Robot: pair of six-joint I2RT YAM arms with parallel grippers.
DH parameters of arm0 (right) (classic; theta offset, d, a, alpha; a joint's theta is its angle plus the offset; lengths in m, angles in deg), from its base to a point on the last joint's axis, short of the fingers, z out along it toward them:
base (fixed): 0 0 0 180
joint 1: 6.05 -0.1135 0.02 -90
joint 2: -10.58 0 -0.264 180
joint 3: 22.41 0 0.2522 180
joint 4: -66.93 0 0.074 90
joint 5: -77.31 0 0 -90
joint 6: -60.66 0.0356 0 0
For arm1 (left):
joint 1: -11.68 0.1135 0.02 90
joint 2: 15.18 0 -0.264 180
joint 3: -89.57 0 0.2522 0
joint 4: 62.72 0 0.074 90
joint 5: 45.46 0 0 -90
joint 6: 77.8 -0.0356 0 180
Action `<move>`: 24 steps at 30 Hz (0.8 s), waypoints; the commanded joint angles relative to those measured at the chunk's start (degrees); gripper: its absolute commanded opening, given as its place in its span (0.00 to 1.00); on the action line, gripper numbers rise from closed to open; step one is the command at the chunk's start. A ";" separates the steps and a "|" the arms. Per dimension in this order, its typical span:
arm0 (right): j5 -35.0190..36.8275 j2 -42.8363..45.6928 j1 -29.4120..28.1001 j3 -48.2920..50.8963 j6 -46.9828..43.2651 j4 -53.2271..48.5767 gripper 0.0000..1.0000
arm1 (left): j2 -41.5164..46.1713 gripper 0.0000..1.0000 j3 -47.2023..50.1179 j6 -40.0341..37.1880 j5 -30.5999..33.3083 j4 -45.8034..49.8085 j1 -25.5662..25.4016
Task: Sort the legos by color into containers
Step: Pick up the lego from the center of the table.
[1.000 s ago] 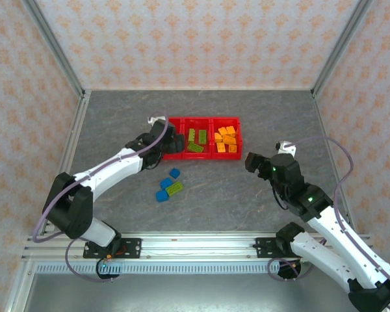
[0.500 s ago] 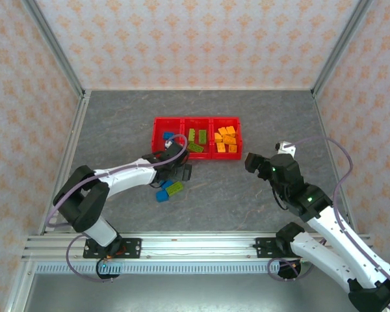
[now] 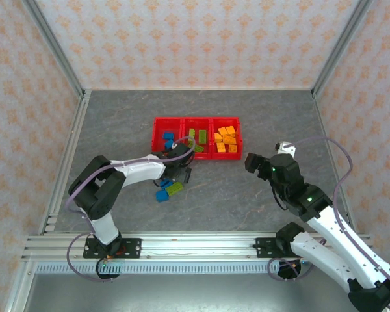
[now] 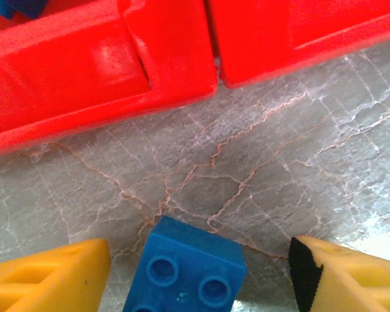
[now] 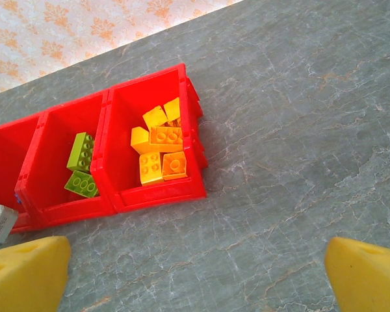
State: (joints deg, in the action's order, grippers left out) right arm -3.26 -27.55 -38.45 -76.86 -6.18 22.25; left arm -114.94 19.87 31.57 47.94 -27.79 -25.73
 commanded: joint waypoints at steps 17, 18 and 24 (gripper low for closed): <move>1.89 0.56 0.12 0.12 -0.04 0.24 1.00 | 3.95 0.27 -0.65 7.61 6.13 3.40 -0.03; 1.88 0.63 0.15 0.13 -0.04 0.24 1.00 | 5.18 0.27 -0.99 8.12 6.39 3.53 -0.03; 1.90 0.53 0.14 0.21 -0.13 0.33 1.00 | 13.09 0.34 -3.15 10.26 11.72 1.95 1.83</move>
State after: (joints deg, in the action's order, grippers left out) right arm -3.20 -27.50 -38.45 -76.86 -6.18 22.25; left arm -105.44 19.34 39.84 54.67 -25.54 -25.56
